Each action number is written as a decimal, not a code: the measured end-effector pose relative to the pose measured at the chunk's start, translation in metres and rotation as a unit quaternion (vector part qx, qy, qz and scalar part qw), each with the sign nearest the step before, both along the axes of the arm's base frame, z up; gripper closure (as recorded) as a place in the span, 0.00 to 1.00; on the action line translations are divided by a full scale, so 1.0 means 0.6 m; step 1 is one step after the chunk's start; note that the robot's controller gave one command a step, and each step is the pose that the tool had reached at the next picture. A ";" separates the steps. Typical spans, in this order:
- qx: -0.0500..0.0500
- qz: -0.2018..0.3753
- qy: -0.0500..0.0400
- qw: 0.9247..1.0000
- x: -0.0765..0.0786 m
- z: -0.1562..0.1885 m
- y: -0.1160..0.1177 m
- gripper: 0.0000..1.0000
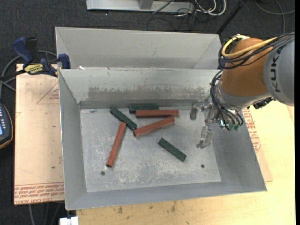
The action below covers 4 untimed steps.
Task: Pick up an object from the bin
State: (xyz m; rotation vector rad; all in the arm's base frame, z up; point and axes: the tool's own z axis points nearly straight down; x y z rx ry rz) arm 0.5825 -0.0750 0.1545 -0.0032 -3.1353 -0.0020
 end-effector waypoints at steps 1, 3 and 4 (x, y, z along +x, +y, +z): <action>0.000 0.004 0.001 1.000 0.018 -0.145 0.038 0.00; 0.000 0.002 -0.007 1.000 0.108 -0.141 0.144 0.00; 0.000 0.002 -0.009 1.000 0.110 -0.132 0.144 1.00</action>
Offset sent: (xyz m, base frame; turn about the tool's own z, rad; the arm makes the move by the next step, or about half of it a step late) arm 0.0115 0.0220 -0.0845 -0.0054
